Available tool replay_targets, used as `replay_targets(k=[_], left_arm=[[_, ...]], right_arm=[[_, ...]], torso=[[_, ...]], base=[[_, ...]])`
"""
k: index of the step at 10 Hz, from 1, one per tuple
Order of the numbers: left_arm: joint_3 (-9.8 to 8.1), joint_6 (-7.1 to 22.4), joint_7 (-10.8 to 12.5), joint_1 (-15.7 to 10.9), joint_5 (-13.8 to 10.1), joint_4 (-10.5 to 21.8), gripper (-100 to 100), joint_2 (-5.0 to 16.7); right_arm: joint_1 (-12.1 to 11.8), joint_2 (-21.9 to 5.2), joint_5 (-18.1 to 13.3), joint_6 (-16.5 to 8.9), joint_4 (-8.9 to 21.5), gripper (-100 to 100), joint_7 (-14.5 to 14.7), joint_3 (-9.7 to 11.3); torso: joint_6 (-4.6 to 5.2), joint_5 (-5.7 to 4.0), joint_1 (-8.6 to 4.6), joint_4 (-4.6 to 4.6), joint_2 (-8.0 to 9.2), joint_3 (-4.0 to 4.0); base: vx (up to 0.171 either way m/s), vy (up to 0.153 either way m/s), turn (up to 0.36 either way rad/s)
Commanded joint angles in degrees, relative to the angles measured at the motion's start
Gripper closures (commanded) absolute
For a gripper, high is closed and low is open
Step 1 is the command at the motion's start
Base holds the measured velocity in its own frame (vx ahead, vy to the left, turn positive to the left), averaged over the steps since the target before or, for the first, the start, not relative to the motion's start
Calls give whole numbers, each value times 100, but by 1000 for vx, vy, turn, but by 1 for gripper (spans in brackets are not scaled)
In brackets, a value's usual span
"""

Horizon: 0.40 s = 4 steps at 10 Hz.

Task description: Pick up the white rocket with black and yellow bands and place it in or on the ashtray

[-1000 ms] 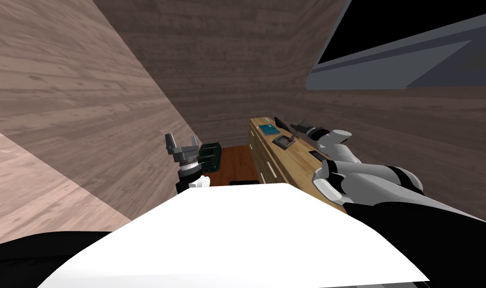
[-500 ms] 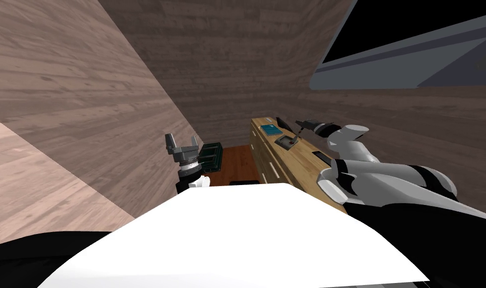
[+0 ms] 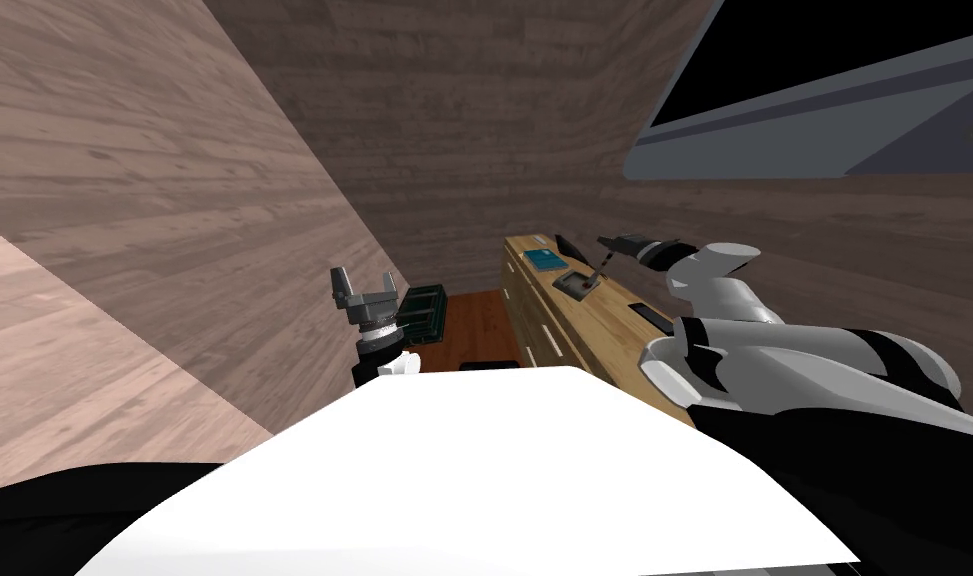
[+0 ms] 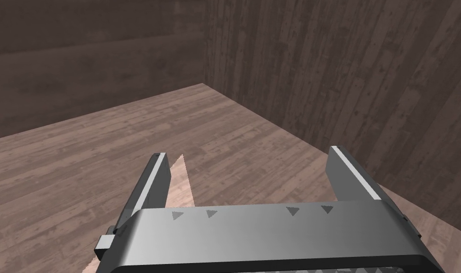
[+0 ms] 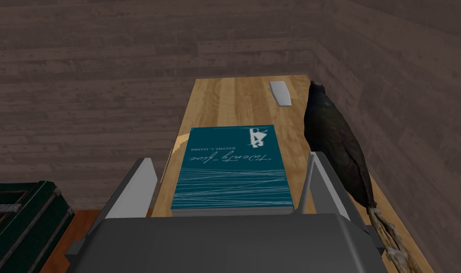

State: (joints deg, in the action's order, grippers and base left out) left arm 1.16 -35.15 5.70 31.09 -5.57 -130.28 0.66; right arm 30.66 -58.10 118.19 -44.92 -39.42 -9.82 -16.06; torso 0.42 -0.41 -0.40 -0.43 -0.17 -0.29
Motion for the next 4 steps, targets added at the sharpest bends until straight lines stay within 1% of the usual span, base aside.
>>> replay_targets(k=[1,4], left_arm=[[0,0,0,0,0,0,0,0],[0,0,0,0,0,0,0,0]], right_arm=[[0,0,0,0,0,0,0,0],[0,0,0,0,0,0,0,0]], torso=[[0,0,0,0,0,0],[0,0,-1,0,1,0]], base=[[0,0,0],[0,0,0]])
